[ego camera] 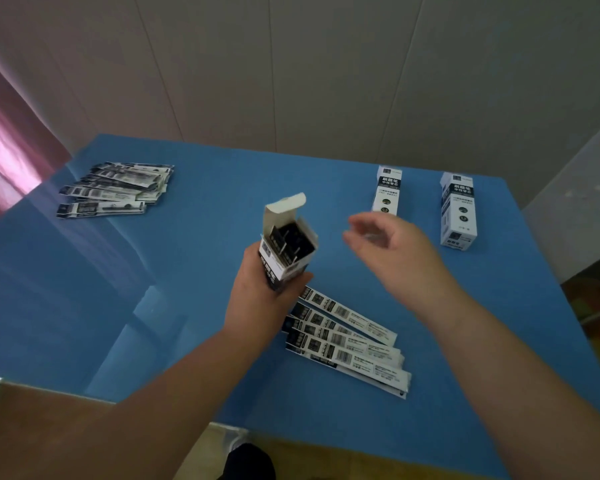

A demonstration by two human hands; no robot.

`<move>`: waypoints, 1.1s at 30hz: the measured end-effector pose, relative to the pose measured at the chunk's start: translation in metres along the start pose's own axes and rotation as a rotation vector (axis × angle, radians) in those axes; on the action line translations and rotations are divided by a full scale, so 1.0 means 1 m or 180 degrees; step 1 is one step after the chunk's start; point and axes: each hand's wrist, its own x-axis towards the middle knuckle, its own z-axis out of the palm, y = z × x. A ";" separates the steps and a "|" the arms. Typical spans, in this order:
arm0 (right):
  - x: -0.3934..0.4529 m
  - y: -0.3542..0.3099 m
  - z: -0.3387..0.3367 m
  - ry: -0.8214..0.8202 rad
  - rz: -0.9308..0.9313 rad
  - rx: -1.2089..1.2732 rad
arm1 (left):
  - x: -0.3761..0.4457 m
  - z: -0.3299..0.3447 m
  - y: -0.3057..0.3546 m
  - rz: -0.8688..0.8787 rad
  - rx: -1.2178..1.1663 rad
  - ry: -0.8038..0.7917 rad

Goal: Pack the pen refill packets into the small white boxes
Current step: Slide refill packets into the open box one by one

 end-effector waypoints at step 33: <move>0.022 0.079 0.003 -0.1528 0.0409 -0.2034 | -0.009 0.003 0.003 0.0156 0.0113 -0.0040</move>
